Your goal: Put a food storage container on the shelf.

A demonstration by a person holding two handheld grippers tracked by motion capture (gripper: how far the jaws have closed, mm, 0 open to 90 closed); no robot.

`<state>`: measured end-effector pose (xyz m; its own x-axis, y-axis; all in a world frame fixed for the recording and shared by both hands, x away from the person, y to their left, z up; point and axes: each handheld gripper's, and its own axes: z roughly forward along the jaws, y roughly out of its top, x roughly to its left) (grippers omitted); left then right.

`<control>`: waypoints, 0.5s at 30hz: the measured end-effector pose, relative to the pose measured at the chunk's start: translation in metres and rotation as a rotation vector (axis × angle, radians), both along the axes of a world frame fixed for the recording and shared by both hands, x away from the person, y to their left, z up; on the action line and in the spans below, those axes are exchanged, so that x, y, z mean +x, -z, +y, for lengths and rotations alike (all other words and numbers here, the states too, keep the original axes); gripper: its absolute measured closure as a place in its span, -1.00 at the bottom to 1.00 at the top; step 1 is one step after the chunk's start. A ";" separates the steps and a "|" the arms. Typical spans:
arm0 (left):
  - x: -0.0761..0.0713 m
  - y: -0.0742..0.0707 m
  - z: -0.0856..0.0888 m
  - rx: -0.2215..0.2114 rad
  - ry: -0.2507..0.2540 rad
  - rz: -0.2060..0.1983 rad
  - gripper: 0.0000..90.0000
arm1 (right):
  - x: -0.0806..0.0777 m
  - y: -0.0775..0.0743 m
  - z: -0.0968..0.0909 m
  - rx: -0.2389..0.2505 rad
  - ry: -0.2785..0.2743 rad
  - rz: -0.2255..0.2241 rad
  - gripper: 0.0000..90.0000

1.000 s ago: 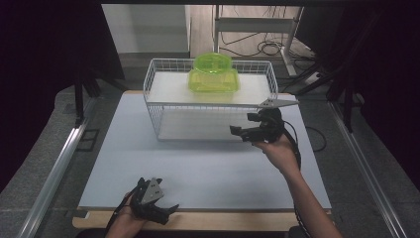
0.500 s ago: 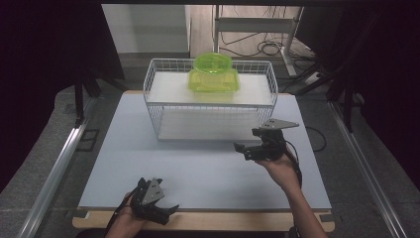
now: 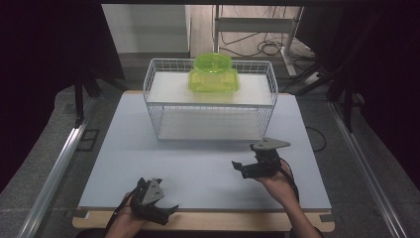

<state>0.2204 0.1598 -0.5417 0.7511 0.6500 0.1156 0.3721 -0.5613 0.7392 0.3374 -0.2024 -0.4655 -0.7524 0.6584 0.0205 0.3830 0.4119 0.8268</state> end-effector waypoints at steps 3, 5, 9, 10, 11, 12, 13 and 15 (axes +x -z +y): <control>0.000 0.000 0.000 0.000 -0.001 0.001 -0.98 | -0.008 0.011 -0.003 -0.004 0.001 0.005 -0.88; 0.000 0.000 0.000 0.000 0.000 0.002 -0.98 | -0.014 0.017 -0.005 -0.012 0.000 0.011 -0.88; 0.000 0.001 -0.001 0.001 -0.002 0.002 -0.98 | -0.023 0.033 -0.007 -0.033 -0.012 0.053 -0.88; 0.000 0.001 -0.002 0.003 -0.001 0.002 -0.98 | -0.025 0.037 -0.007 -0.050 -0.018 0.067 -0.88; 0.000 0.001 -0.002 0.006 0.000 0.001 -0.98 | -0.025 0.041 -0.005 -0.064 -0.027 0.076 -0.88; 0.000 0.001 -0.002 0.007 0.001 0.002 -0.98 | -0.025 0.044 -0.003 -0.080 -0.034 0.087 -0.88; 0.000 0.002 -0.002 0.008 0.002 0.003 -0.98 | -0.025 0.046 0.001 -0.095 -0.038 0.090 -0.88; 0.000 0.002 -0.002 0.010 0.001 0.003 -0.98 | -0.025 0.051 0.006 -0.127 -0.053 0.090 -0.88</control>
<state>0.2199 0.1577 -0.5435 0.7523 0.6479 0.1194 0.3737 -0.5690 0.7325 0.3126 -0.1964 -0.5163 -0.7849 0.6196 0.0085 0.4281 0.5322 0.7305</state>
